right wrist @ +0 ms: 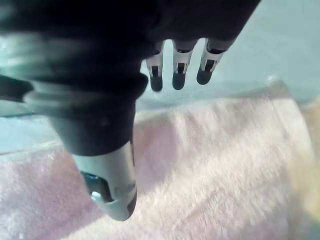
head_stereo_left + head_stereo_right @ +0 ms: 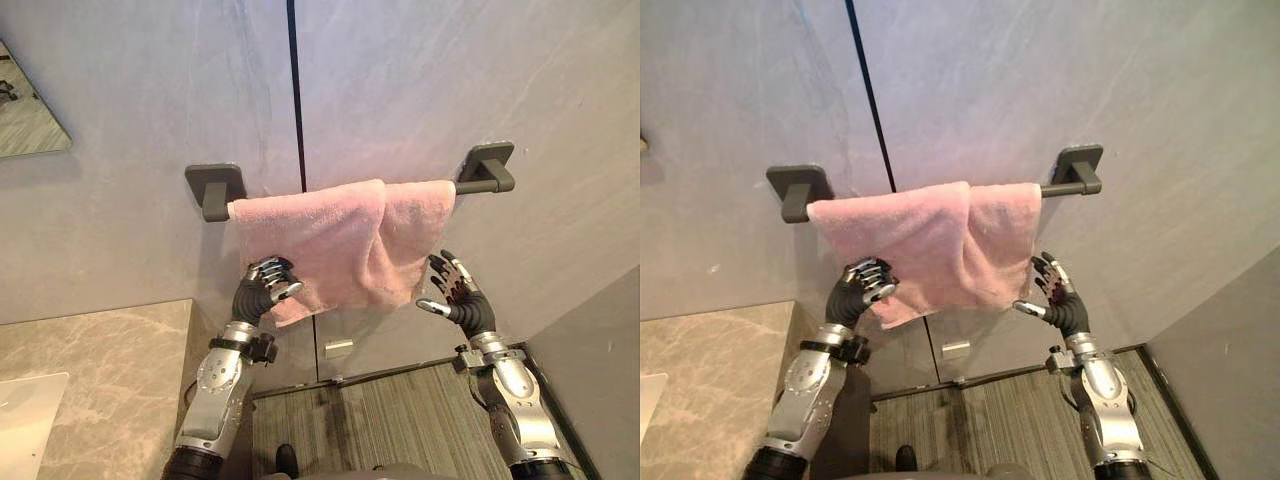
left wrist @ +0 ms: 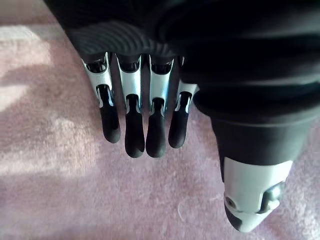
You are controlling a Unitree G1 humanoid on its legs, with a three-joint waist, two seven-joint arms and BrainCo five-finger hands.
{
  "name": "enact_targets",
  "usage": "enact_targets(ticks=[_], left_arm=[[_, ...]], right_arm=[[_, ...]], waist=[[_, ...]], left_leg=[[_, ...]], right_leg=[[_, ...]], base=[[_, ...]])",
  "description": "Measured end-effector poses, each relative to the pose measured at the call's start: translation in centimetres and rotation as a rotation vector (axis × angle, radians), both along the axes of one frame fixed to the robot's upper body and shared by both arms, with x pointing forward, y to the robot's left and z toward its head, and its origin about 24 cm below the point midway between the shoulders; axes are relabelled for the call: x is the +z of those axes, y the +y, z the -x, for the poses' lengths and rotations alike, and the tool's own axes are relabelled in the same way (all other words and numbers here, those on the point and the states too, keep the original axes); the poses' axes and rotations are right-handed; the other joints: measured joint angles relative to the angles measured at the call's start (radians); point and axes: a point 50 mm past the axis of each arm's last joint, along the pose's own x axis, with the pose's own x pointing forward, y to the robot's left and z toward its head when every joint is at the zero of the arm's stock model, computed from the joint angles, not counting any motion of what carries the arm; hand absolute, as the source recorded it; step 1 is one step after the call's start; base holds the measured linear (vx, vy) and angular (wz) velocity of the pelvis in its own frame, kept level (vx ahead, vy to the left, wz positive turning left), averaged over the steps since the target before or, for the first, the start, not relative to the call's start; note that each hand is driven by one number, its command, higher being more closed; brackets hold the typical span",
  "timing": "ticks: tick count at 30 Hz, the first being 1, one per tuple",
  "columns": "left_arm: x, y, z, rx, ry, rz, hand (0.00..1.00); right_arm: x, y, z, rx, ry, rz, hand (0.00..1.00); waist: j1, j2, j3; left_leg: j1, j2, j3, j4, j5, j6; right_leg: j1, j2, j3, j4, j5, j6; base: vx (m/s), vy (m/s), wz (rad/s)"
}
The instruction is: Organize washtable
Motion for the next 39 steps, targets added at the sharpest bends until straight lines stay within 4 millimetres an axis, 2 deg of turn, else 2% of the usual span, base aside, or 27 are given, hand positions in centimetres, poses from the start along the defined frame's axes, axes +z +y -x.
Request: enact_targets(ticks=[5,10,15,20,24,29,31,35,39], left_arm=[[-0.3,1.8,0.9,0.13,0.005,0.036,0.0],[0.3,3.2,2.4,0.213,-0.027,0.051,0.0],[-0.3,3.3,3.2,0.228,-0.005,0.059,0.0],[-0.8,3.6,3.7,0.267,0.011,0.086,0.0],[-2.4,4.0,4.4,0.294,0.084,0.084,0.0],[-6.6,4.3,5.5,0.316,0.278,0.077,0.0],[-8.3,4.3,6.2,0.314,0.366,0.048,0.0],[-10.1,4.1,7.2,0.303,0.462,0.005,0.0],[-11.9,3.6,8.2,0.267,0.56,-0.047,0.0]], right_arm=[[0.1,-2.1,0.7,-0.157,-0.02,-0.018,0.0],[-0.3,-3.9,2.1,-0.301,-0.007,-0.01,0.0],[-0.4,-4.7,2.5,-0.356,-0.003,0.014,0.0],[-0.8,-5.3,3.1,-0.416,0.025,0.057,0.0],[-2.8,-5.5,4.0,-0.43,0.123,0.095,0.0],[-5.9,-5.2,5.5,-0.425,0.273,0.133,0.0],[-7.3,-4.6,6.2,-0.408,0.348,0.153,0.0],[-9.3,-3.4,6.9,-0.357,0.443,0.175,0.0],[-12.1,-1.9,8.2,-0.27,0.592,0.23,0.0]], waist=[[0.0,0.0,-0.001],[0.0,0.003,-0.012],[0.0,0.013,-0.021],[0.0,0.013,-0.021],[0.001,0.015,-0.02],[0.003,0.016,-0.018],[0.003,0.014,-0.017],[0.008,0.014,-0.017],[0.027,0.013,-0.016]], left_leg=[[-0.001,0.0,0.0,0.0,0.0,0.0],[-0.002,-0.001,-0.006,0.0,-0.001,0.0],[-0.004,0.0,-0.009,0.0,-0.001,-0.001],[-0.009,-0.001,-0.012,0.0,-0.001,-0.001],[-0.011,-0.001,-0.015,0.0,-0.001,-0.001],[-0.013,-0.001,-0.016,0.0,-0.01,-0.006],[-0.013,-0.001,-0.016,0.0,-0.011,-0.006],[-0.012,-0.001,-0.015,0.0,-0.016,-0.007],[-0.01,-0.001,-0.014,0.001,-0.022,-0.011]], right_leg=[[0.001,-0.001,-0.001,-0.005,0.004,0.001],[0.014,-0.002,-0.01,-0.027,0.009,0.0],[0.016,-0.002,-0.014,-0.033,0.01,-0.001],[0.015,-0.002,-0.017,-0.035,0.01,-0.001],[0.014,-0.002,-0.02,-0.037,0.01,-0.001],[0.015,-0.003,-0.022,-0.036,0.006,0.0],[0.015,-0.003,-0.022,-0.037,0.005,-0.001],[0.016,-0.003,-0.022,-0.039,0.002,-0.002],[0.02,-0.004,-0.022,-0.044,0.0,-0.004]], base=[[0.0,0.0,0.0],[0.01,-0.004,0.03],[0.0,-0.003,0.01],[0.0,-0.004,0.02],[0.0,0.0,0.0],[0.0,0.0,0.0],[0.0,0.0,0.0],[0.01,-0.004,0.0],[0.0,0.0,0.0]])
